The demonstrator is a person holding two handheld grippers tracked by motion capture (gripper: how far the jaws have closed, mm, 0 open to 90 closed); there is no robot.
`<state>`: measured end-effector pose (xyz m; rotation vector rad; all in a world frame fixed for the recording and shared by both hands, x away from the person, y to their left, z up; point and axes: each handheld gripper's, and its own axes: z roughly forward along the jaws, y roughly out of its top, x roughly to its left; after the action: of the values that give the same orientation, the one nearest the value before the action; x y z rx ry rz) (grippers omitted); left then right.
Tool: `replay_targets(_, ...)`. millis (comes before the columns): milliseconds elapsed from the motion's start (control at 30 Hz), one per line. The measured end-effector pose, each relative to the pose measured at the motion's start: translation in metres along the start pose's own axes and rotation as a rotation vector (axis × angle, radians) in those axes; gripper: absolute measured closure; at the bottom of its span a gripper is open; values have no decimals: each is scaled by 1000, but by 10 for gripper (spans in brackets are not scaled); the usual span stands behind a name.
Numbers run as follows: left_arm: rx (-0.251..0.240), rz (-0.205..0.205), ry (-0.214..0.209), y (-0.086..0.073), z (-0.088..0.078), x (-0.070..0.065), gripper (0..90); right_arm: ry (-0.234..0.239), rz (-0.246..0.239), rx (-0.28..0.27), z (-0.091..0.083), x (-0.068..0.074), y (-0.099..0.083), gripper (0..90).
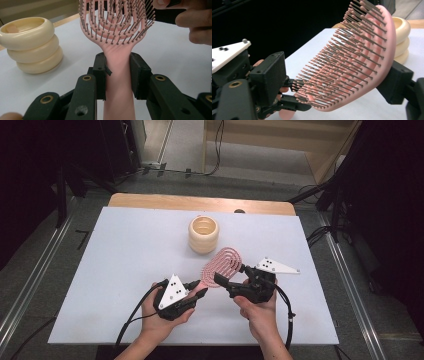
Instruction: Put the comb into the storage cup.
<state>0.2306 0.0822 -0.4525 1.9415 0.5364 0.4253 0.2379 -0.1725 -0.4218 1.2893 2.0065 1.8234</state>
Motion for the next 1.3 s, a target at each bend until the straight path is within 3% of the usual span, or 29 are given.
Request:
replay_targets(167,-8,12,12,0,0,-2,704,2,48,12,2,-2,-2,246)
replay_targets(433,-15,22,9,-1,0,-5,704,0,69,7,5,-2,-5,365)
replay_targets(633,-20,32,16,-2,1,-7,704,33,124,-6,5,-7,-8,437)
replay_targets(933,-31,36,25,-4,1,-8,703,59,145,6,9,-8,-11,482)
replay_targets(1300,-37,60,46,-7,4,-9,702,145,215,-5,10,-17,-14,582)
